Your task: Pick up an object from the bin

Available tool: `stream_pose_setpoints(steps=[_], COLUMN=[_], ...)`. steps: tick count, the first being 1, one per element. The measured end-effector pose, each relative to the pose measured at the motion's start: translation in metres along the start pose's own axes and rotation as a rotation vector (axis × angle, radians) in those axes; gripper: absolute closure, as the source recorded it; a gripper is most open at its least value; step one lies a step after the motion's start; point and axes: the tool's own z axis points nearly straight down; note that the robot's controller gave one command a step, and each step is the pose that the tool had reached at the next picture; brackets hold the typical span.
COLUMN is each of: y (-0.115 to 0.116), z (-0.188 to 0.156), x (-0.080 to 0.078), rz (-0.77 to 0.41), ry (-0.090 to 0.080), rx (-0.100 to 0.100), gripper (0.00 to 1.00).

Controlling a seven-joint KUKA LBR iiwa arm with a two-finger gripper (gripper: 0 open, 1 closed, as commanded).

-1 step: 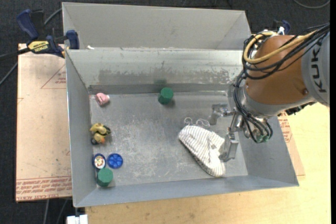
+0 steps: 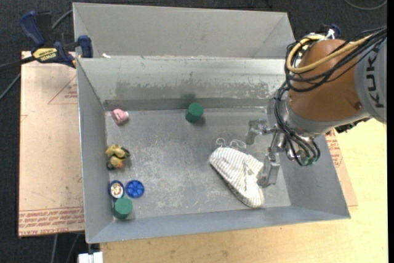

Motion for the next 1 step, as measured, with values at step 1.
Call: stream_pose_setpoints(steps=[1], y=[0.0138], z=[0.0809], x=[-0.0024], rz=[-0.126], ry=[0.003], rx=[-0.001], gripper=[0.0])
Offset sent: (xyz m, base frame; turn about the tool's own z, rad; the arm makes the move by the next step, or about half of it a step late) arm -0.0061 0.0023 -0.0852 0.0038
